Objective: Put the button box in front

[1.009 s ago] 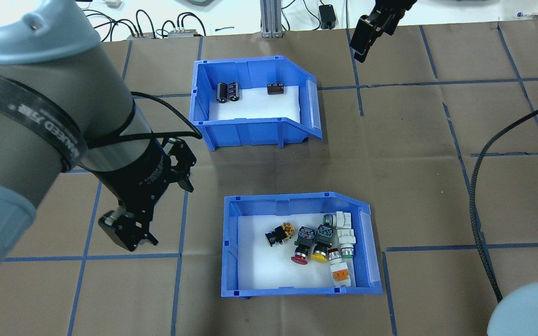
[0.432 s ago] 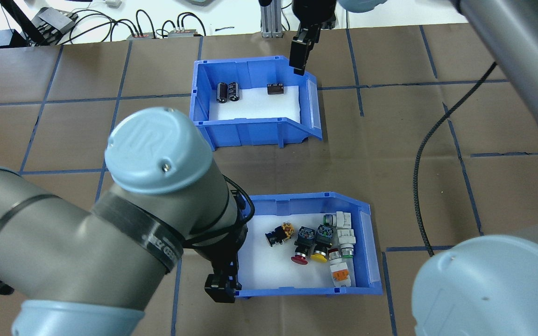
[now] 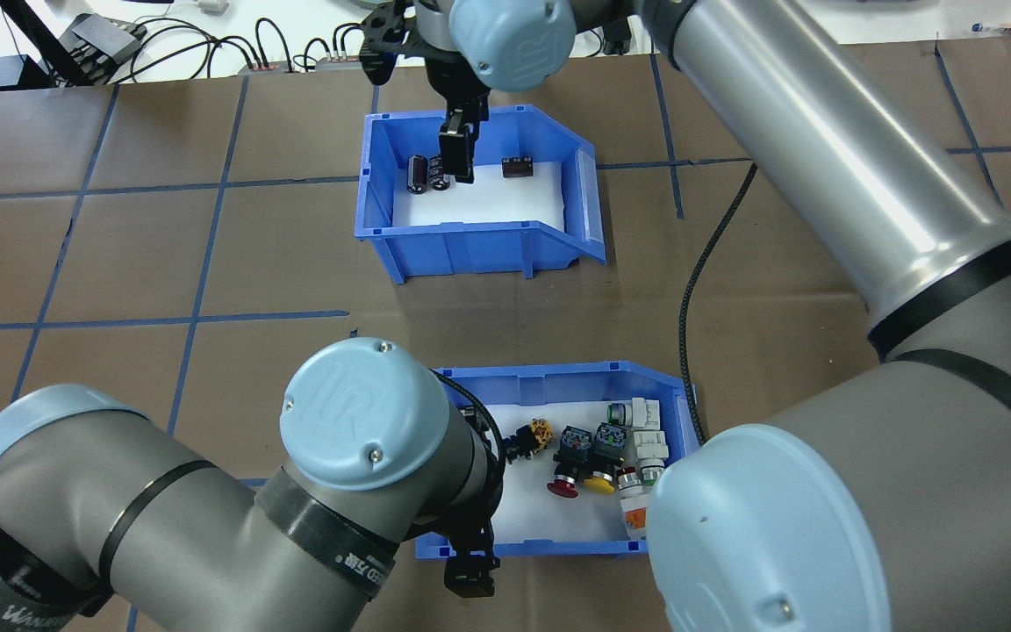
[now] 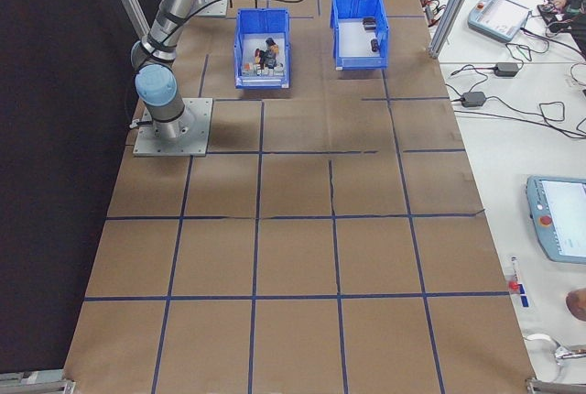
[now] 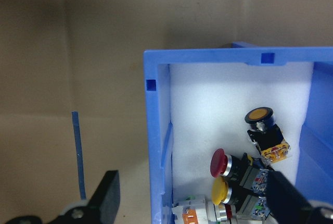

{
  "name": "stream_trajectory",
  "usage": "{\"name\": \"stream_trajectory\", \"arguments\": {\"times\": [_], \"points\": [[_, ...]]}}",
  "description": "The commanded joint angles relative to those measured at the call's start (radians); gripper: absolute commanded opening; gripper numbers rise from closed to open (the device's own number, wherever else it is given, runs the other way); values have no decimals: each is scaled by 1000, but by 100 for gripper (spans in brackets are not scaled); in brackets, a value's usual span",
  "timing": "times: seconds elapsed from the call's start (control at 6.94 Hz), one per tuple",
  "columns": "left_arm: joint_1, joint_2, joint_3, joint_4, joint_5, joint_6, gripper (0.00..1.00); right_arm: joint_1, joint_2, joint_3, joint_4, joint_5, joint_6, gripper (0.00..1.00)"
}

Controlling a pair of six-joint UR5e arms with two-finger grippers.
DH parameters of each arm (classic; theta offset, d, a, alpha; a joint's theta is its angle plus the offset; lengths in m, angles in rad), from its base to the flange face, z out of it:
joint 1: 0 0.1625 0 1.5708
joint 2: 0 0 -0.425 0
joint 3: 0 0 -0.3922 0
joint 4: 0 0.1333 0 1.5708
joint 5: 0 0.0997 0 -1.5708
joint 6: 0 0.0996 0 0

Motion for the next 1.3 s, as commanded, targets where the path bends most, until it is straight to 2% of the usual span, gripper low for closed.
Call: {"name": "stream_trajectory", "arguments": {"times": [0.0, 0.14, 0.72, 0.86, 1.01, 1.15], "points": [[-10, -37, -36, 83, -36, -41, 100, 54, 61, 6, -11, -13, -41, 100], [-17, -65, -36, 132, -38, -49, 100, 54, 72, 13, -10, -15, -67, 100], [-77, -167, -38, 175, -36, -58, 100, 59, 57, 118, -33, -33, -64, 100], [-82, -178, -38, 175, -33, -58, 100, 77, 62, 152, -100, -36, -57, 100], [-82, -197, -38, 181, -33, -62, 100, 91, 59, 192, -205, -38, -42, 100], [-91, -232, -38, 219, -35, -63, 100, 90, 47, 206, -212, -39, -43, 100]]}}
